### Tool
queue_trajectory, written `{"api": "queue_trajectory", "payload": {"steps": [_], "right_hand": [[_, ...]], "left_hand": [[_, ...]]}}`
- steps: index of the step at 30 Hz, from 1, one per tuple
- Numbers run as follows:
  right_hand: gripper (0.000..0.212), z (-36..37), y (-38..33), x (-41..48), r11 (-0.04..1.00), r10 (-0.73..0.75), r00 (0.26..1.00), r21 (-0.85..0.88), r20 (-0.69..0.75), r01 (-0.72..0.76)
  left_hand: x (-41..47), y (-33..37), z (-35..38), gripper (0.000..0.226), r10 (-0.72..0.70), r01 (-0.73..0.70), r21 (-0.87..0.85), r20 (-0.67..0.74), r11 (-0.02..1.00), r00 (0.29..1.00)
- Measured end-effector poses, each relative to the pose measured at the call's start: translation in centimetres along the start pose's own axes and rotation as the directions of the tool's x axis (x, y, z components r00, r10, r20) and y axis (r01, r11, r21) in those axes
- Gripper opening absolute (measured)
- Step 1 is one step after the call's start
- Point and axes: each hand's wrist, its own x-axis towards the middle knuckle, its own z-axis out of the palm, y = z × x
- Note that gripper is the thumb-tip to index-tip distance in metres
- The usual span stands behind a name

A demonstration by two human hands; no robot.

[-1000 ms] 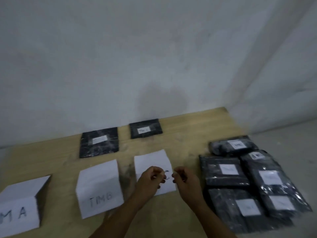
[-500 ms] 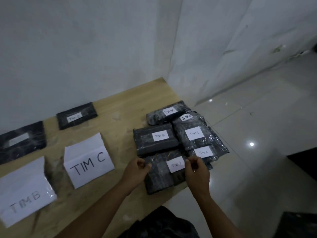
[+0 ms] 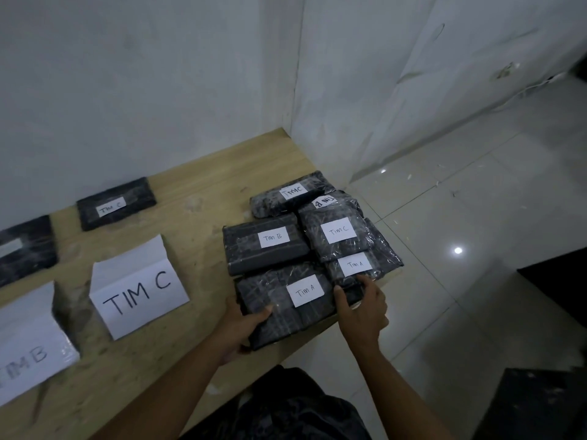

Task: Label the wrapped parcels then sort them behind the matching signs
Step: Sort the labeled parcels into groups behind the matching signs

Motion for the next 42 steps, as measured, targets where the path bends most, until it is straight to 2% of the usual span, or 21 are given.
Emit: {"api": "queue_trajectory", "payload": {"steps": [4,7,9,11,14,19,22,26,30,35,36,38,40,42], "right_hand": [[0.048,-0.6,0.2,0.7,0.999,-0.016,0.998,0.042,0.066,0.013],[0.04,-0.6,0.5,1.0,0.984,-0.01,0.996,0.178,0.085,-0.005],[0.031,-0.5,0.1,0.9,0.962,0.044,0.994,0.265,0.102,-0.07],[0.021,-0.2,-0.1,0.6,0.936,0.104,0.99,0.327,0.096,-0.13],[0.013,0.3,-0.3,-0.4,0.907,0.129,0.99,0.397,0.051,-0.139],[0.01,1.4,0.2,-2.1,0.83,0.208,0.964,0.492,0.168,-0.265],[0.013,2.2,0.8,-2.3,0.833,0.216,0.951,0.467,0.219,-0.297],[0.013,3.2,1.4,-1.8,0.804,0.34,0.91,0.427,0.239,-0.413],[0.004,3.4,0.9,-2.3,0.924,0.258,0.942,0.231,0.215,-0.306],[0.019,3.9,-0.2,-3.2,0.986,0.146,0.973,0.057,0.176,-0.159],[0.024,4.5,-0.6,-3.7,0.989,0.145,0.977,-0.001,0.158,-0.147],[0.028,5.2,-1.4,-4.5,0.974,0.224,0.97,-0.063,0.094,-0.219],[0.025,5.5,-3.0,-5.7,0.969,0.245,0.965,0.017,0.088,-0.248],[0.023,5.6,-4.9,-7.5,0.975,0.142,0.969,0.143,0.201,-0.172]], "left_hand": [[-0.4,-0.2,-1.5,0.077,0.05,-0.05,-0.018,0.024,0.999,0.998],[-1.1,-0.1,-3.0,0.091,0.104,-0.104,-0.015,0.04,0.994,0.994],[-1.4,-0.2,-4.5,0.091,0.122,-0.121,-0.033,0.04,0.992,0.992],[-1.2,-0.6,-6.1,0.092,0.101,-0.097,-0.066,0.046,0.993,0.994],[-1.3,-1.4,-8.2,0.089,0.078,-0.073,-0.098,0.053,0.993,0.996],[-1.6,-3.0,-10.4,0.094,0.057,-0.046,-0.173,0.061,0.984,0.996],[-1.8,-4.0,-11.2,0.09,0.078,-0.063,-0.235,0.054,0.97,0.995],[-2.3,-5.0,-12.1,0.082,0.077,-0.065,-0.296,0.029,0.953,0.997],[-3.0,-5.0,-13.1,0.057,0.105,-0.106,-0.365,-0.023,0.925,0.994],[-3.7,-4.9,-14.6,0.035,0.111,-0.121,-0.455,-0.049,0.882,0.993],[-3.8,-4.9,-15.2,0.034,0.11,-0.121,-0.475,-0.052,0.871,0.993],[-3.9,-4.8,-16.2,0.037,0.116,-0.125,-0.508,-0.049,0.853,0.992],[-4.2,-4.7,-17.5,0.04,0.132,-0.139,-0.503,-0.05,0.853,0.99],[-4.8,-4.7,-19.2,0.043,0.152,-0.155,-0.511,-0.048,0.845,0.987]]}}
